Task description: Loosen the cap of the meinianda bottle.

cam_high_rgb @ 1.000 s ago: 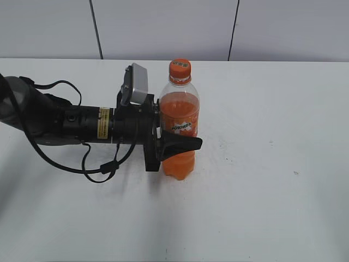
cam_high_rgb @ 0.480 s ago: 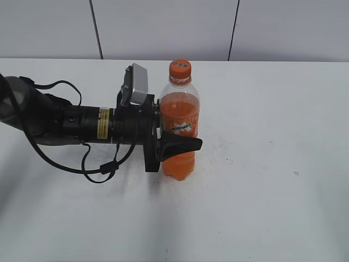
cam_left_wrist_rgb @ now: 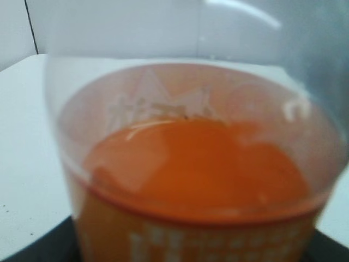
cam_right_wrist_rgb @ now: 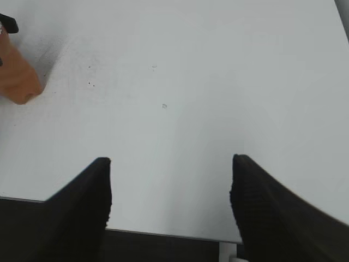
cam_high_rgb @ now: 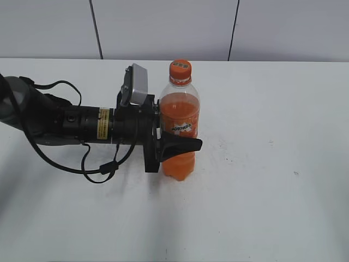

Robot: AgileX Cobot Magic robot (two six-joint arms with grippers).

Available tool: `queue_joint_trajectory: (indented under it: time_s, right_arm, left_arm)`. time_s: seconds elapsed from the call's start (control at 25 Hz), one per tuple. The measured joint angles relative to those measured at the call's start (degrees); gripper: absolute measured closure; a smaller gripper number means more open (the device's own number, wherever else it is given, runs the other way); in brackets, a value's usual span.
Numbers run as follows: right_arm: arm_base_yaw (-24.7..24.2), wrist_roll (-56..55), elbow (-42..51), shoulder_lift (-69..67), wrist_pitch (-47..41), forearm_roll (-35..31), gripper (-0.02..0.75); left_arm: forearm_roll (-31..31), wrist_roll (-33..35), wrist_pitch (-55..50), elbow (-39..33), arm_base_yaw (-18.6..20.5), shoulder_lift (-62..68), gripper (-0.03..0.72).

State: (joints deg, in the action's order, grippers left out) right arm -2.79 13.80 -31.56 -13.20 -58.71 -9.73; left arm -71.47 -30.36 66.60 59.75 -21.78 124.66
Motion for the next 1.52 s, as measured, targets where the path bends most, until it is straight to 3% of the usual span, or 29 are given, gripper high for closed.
queue_joint_trajectory:
  time_s: [0.44,0.76,1.04,1.32,1.52]
  right_arm:
    - [0.0,-0.89,-10.26,-24.01,10.92,-0.34,0.246]
    - [0.0,-0.95,-25.92,-47.87,2.35,-0.38,0.271]
    - [0.0,0.57,-37.49,-61.22,1.17,-0.55,0.28]
    - [0.92,-12.15,-50.19,-70.13,-10.13,-0.45,0.283]
    - [7.84,-22.44,-55.87,-73.08,-10.56,-0.34,0.283]
  left_arm:
    - [-0.01,0.0,0.1,0.0,0.0,0.0,0.266]
    - [-0.01,0.0,0.24,0.0,0.0,0.0,0.266]
    - [-0.01,0.0,0.29,0.0,0.0,0.0,0.266]
    - [0.04,-0.05,0.29,0.0,0.0,0.0,0.266]
    - [0.08,-0.05,0.29,0.0,0.0,0.0,0.266]
